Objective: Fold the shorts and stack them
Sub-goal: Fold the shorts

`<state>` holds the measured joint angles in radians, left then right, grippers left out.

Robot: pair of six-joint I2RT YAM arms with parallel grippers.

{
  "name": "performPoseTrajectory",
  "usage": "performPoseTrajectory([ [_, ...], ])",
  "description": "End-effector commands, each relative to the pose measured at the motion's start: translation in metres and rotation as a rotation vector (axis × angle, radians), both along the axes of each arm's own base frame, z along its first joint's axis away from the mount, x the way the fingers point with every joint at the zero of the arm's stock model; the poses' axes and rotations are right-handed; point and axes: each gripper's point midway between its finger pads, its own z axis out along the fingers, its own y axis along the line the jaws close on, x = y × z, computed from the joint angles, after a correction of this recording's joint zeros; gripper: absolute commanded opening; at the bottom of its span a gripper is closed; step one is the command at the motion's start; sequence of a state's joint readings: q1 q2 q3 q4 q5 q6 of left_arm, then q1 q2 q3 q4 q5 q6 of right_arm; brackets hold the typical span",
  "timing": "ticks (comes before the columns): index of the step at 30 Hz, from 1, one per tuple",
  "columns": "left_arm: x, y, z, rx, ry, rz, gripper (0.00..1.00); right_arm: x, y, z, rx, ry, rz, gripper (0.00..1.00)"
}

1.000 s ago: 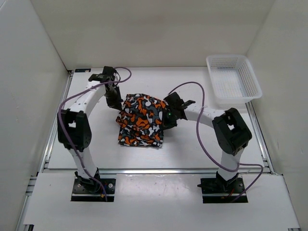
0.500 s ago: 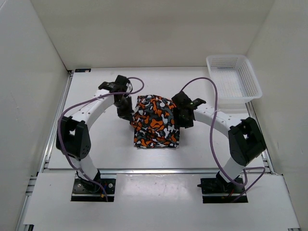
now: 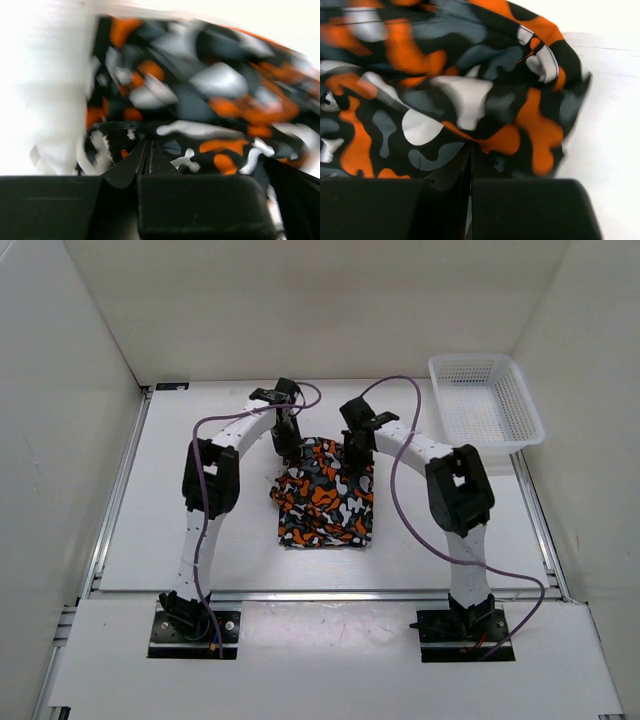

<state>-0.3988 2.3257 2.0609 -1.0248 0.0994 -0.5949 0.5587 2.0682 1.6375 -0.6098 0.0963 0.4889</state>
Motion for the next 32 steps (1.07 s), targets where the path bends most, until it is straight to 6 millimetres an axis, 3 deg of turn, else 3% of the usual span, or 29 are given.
performPoseTrajectory([
  [1, -0.002, 0.009, -0.014, 0.043, 0.049, 0.027, 0.10, 0.004, -0.007, -0.029, -0.027, 0.075, -0.001, 0.01],
  [4, 0.004, 0.009, -0.018, 0.052, 0.041, 0.021, 0.10, 0.006, -0.013, -0.035, -0.014, 0.096, -0.013, 0.01],
  [7, 0.010, 0.007, 0.007, 0.043, 0.012, 0.013, 0.10, 0.012, -0.014, -0.010, 0.012, 0.050, -0.022, 0.09],
  [9, 0.019, 0.005, 0.044, 0.023, -0.068, 0.007, 0.15, 0.017, -0.017, 0.013, 0.040, 0.000, -0.030, 0.28],
  [10, 0.019, 0.005, 0.057, 0.013, -0.092, 0.008, 0.19, 0.015, -0.020, 0.040, 0.059, -0.052, -0.034, 0.39],
  [11, 0.021, 0.007, 0.091, -0.003, -0.166, 0.001, 0.23, 0.012, -0.027, 0.050, 0.045, -0.078, -0.048, 0.61],
  [12, 0.017, 0.009, 0.107, -0.009, -0.193, -0.010, 0.33, 0.009, -0.033, 0.083, 0.064, -0.148, -0.059, 0.69],
  [13, 0.015, 0.009, 0.125, -0.023, -0.227, -0.009, 0.40, 0.006, -0.040, 0.096, 0.059, -0.182, -0.073, 0.74],
  [14, 0.008, 0.018, 0.154, -0.035, -0.277, -0.010, 0.43, 0.003, -0.046, 0.107, 0.060, -0.210, -0.096, 0.86],
  [15, 0.000, 0.024, 0.165, -0.026, -0.293, -0.015, 0.51, -0.010, -0.058, 0.125, 0.057, -0.246, -0.111, 0.94],
  [16, -0.008, 0.027, 0.178, -0.033, -0.312, -0.014, 0.62, -0.013, -0.074, 0.131, 0.020, -0.271, -0.149, 0.96],
  [17, -0.016, 0.033, 0.188, -0.021, -0.332, -0.019, 0.63, -0.020, -0.083, 0.137, 0.011, -0.285, -0.171, 0.96],
  [18, -0.035, 0.041, 0.205, -0.032, -0.361, -0.017, 0.72, -0.031, -0.098, 0.153, 0.005, -0.317, -0.197, 0.98],
  [19, -0.044, 0.047, 0.211, -0.022, -0.385, -0.021, 0.74, -0.042, -0.112, 0.146, -0.030, -0.303, -0.219, 0.99],
  [20, -0.061, 0.059, 0.239, -0.029, -0.456, -0.005, 0.74, -0.051, -0.127, 0.159, -0.050, -0.343, -0.258, 0.99],
  [21, -0.077, 0.067, 0.221, -0.001, -0.417, -0.002, 0.74, -0.061, -0.141, 0.159, -0.077, -0.335, -0.280, 0.99],
  [23, -0.092, 0.084, 0.220, 0.034, -0.444, 0.042, 0.79, -0.079, -0.164, 0.151, -0.123, -0.317, -0.315, 0.99],
  [24, -0.106, 0.099, 0.231, 0.025, -0.465, 0.078, 0.83, -0.089, -0.177, 0.161, -0.122, -0.342, -0.343, 0.99],
  [25, -0.119, 0.103, 0.214, 0.037, -0.425, 0.082, 0.83, -0.100, -0.187, 0.160, -0.143, -0.330, -0.355, 0.99],
  [27, -0.134, 0.117, 0.210, 0.054, -0.419, 0.116, 0.83, -0.119, -0.203, 0.164, -0.151, -0.360, -0.394, 0.99],
  [32, -0.182, 0.138, 0.217, 0.024, -0.483, 0.194, 0.83, -0.146, -0.219, 0.171, -0.138, -0.408, -0.392, 0.97],
])
